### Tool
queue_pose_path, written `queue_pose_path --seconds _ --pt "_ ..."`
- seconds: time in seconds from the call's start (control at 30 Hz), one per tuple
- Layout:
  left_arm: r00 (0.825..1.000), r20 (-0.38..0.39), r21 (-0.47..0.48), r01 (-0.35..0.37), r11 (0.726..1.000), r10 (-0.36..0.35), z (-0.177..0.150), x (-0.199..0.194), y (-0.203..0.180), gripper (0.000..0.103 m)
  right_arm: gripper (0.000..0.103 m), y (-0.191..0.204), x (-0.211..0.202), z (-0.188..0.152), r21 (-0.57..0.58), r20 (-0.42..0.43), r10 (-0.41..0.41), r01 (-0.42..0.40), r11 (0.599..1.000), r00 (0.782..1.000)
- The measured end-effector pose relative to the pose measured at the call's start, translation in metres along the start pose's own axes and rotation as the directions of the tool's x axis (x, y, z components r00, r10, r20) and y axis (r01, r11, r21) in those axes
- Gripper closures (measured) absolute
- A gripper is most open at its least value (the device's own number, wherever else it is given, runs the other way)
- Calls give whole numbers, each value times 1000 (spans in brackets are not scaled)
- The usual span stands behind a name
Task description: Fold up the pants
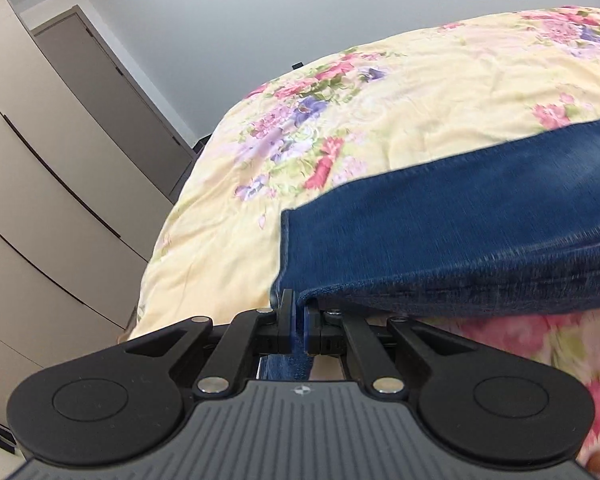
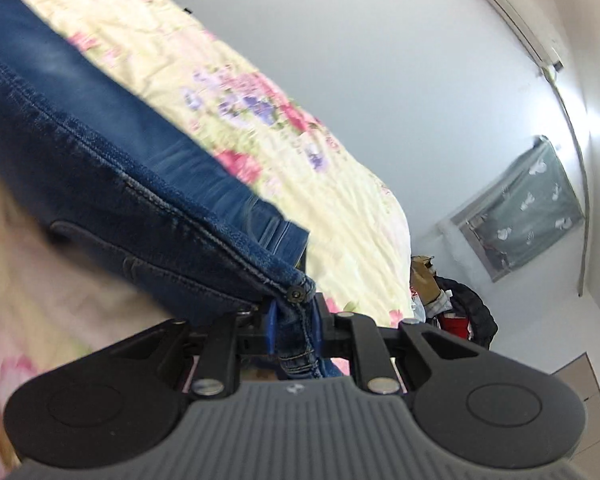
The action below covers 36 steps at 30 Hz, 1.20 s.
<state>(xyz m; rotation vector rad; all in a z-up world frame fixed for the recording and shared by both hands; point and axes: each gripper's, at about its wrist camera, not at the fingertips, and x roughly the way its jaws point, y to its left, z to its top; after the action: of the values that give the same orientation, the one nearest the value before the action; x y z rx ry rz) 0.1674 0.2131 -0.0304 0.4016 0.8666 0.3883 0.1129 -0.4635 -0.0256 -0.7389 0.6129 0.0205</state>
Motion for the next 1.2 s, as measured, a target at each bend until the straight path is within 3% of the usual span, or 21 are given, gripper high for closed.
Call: queue_pose_path --seconds 0.17,0.47,0.6,0.73,0.83,0.93,1.07,1.13,1.2 --pt "999 -34 17 -32 999 32 53 37 -11 100 93 -15 55 51 36 -32 -25 26 999 999" --pt "987 -133 182 -65 981 90 115 148 -65 100 93 -1 192 113 9 -94 -49 50 999 994" --pt "977 -184 266 -56 962 108 119 198 -95 100 93 22 250 116 -29 -155 -21 16 999 988" --pt "972 -211 289 -37 957 102 114 229 -109 100 93 38 286 108 -44 -199 -1 -7 999 980" --pt "976 -195 331 -26 943 96 106 238 -116 100 93 46 297 103 -53 -211 15 -27 998 977" --pt "982 -175 314 -15 949 73 103 233 -111 99 92 50 303 101 -46 -222 19 -30 999 975" --pt "989 -145 306 12 952 34 109 225 -98 88 92 56 302 101 -60 -231 -9 -5 998 973" --pt "991 -129 318 15 948 28 109 221 -90 72 92 57 300 101 -63 -237 -19 4 998 971" --pt "991 -130 322 7 947 37 111 219 -79 28 91 59 298 102 -76 -243 -39 21 997 969"
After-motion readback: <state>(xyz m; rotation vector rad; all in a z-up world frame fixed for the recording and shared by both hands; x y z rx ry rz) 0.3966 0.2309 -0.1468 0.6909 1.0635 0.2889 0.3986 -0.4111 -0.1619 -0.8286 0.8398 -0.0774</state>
